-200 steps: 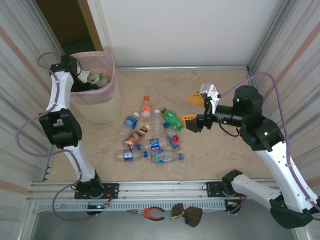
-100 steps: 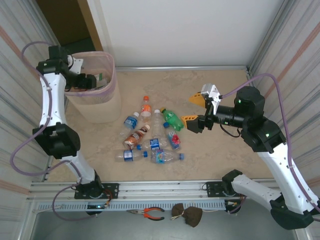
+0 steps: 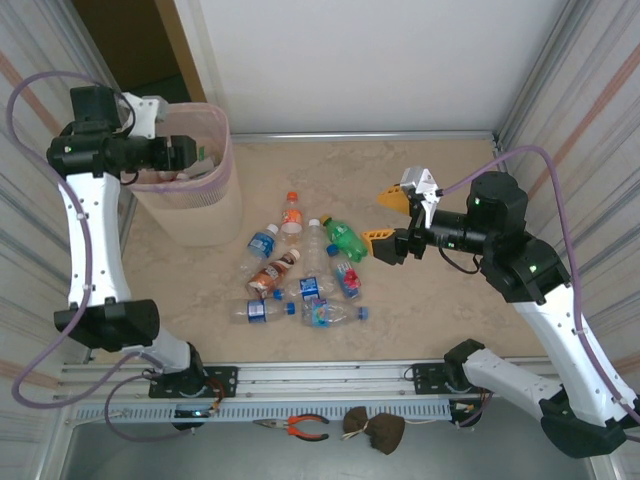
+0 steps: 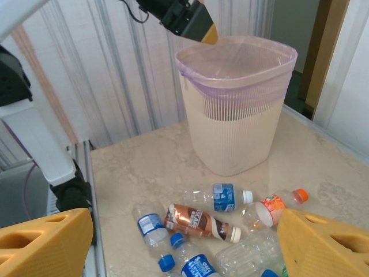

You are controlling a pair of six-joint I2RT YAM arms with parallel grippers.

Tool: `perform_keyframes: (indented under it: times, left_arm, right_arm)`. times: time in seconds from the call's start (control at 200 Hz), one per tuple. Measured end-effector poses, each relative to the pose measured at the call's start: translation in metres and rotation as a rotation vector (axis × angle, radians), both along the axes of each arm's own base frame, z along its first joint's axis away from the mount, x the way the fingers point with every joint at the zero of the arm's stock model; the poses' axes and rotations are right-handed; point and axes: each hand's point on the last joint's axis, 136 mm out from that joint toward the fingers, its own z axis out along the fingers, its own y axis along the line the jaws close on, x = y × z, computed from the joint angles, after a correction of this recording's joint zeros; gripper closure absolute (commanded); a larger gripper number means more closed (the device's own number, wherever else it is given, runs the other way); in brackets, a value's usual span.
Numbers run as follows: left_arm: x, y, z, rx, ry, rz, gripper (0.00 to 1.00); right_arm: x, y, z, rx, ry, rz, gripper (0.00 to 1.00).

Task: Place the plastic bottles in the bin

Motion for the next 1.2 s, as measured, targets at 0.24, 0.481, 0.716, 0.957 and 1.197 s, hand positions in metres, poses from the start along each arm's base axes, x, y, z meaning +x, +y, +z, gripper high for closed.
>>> perform_keyframes:
  times: [0.24, 0.481, 0.716, 0.957, 1.197]
  left_arm:
    - [-0.032, -0.074, 0.002, 0.057, -0.016, -0.184, 0.25]
    - [-0.058, -0.135, -0.054, 0.212, 0.118, -0.325, 0.25]
    - [-0.063, -0.149, -0.142, 0.382, 0.322, -0.354, 0.25]
    - [-0.064, -0.134, -0.225, 0.503, 0.496, -0.326, 0.24]
    - [-0.049, -0.127, -0.267, 0.521, 0.538, -0.290, 0.23]
  right_arm:
    - [0.003, 0.001, -0.002, -0.005, 0.007, -0.001, 0.18]
    - [0.004, 0.002, -0.003, -0.007, 0.011, -0.002, 0.18]
    - [0.004, 0.002, -0.004, -0.007, 0.011, -0.003, 0.18]
    - [0.005, 0.000, -0.006, -0.015, 0.016, -0.017, 0.19]
    - [0.005, -0.001, -0.006, -0.017, 0.017, -0.024, 0.18]
